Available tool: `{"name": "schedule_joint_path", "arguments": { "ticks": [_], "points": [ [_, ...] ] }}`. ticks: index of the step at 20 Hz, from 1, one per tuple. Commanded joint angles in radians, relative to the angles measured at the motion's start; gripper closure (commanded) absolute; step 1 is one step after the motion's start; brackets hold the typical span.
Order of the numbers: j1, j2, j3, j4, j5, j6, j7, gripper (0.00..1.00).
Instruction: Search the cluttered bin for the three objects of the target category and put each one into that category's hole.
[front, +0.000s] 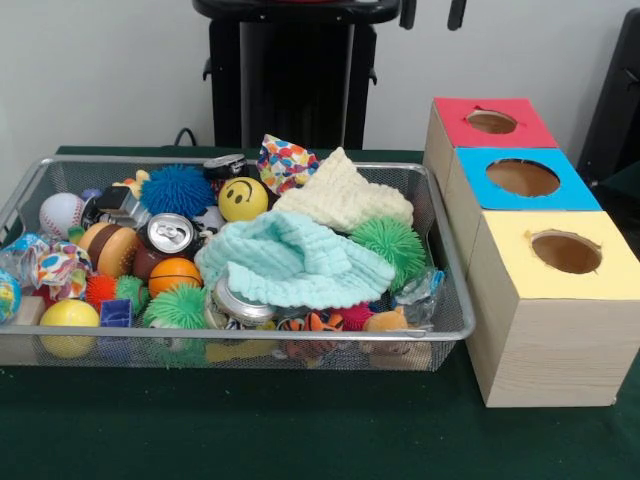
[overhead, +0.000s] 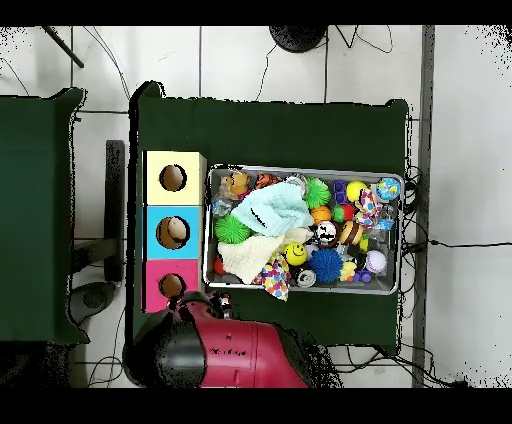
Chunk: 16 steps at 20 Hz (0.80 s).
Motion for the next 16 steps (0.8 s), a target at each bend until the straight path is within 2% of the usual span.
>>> {"name": "schedule_joint_path", "arguments": {
  "ticks": [1,12,16],
  "points": [
    [-0.056,0.108,-0.005,-0.115,-0.037,-0.009,0.142,0.00],
    [-0.136,0.226,0.033,-0.150,-0.047,-0.075,0.093,0.00],
    [-0.151,0.245,0.038,-0.164,-0.050,-0.078,0.087,0.00]
  ]
}}
